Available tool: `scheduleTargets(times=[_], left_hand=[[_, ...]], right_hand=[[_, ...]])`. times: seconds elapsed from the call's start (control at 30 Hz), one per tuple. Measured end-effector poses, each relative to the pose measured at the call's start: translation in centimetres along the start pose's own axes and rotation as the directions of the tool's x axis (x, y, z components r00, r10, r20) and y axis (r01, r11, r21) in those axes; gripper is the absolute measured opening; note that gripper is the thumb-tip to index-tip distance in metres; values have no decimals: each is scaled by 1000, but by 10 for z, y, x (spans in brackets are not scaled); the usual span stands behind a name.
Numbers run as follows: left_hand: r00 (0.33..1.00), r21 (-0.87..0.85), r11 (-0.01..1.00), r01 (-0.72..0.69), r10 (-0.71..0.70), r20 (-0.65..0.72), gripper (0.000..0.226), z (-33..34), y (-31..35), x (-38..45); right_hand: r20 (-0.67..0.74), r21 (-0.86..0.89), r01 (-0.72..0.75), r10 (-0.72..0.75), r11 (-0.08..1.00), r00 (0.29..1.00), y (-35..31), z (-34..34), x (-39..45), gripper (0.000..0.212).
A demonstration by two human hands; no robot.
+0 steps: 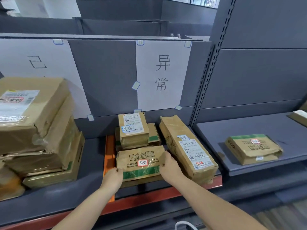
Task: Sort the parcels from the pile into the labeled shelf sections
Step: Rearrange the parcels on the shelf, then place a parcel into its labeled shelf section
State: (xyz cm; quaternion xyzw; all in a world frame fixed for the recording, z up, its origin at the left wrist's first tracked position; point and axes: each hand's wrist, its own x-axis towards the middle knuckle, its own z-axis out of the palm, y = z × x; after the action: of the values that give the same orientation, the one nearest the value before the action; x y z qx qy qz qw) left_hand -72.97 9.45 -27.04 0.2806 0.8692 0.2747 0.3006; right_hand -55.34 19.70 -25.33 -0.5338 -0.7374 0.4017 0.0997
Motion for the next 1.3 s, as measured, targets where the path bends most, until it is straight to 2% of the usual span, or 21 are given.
scheduleTargets(times=[0.4,0.6,0.7,0.8,0.97,1.07,1.2,1.3], left_hand=[[996,127,991,34,-43,75,37,-5,9,36],[997,145,989,9,-19,69,35,-5,6,39],[999,202,978,-52,51,10,35,-8,8,34],[987,271,958,-97,127,-94,50,-13,21,26],[921,339,915,-221,310,-236,52,-22,75,6],[873,363,897,-250,371,-316,59,-18,106,-5],[844,410,859,-307,445,-301,69,-3,137,-26],[829,410,826,-387,506,-239,70,15,161,-43]], right_hand=[[6,-18,-12,13,1000,1000,0,5,31,49],[10,-34,-22,22,999,1000,-1,9,34,60],[-6,-77,-2,1,997,1000,-2,9,28,67],[-90,-103,83,-92,991,992,-3,9,14,59],[-168,-95,270,-283,958,944,-25,-14,-7,52],[-220,-119,316,-335,941,916,-37,-43,-15,50],[-327,-121,295,-319,948,890,-28,-85,-18,38],[-387,-128,287,-314,949,867,-7,-115,-21,44]])
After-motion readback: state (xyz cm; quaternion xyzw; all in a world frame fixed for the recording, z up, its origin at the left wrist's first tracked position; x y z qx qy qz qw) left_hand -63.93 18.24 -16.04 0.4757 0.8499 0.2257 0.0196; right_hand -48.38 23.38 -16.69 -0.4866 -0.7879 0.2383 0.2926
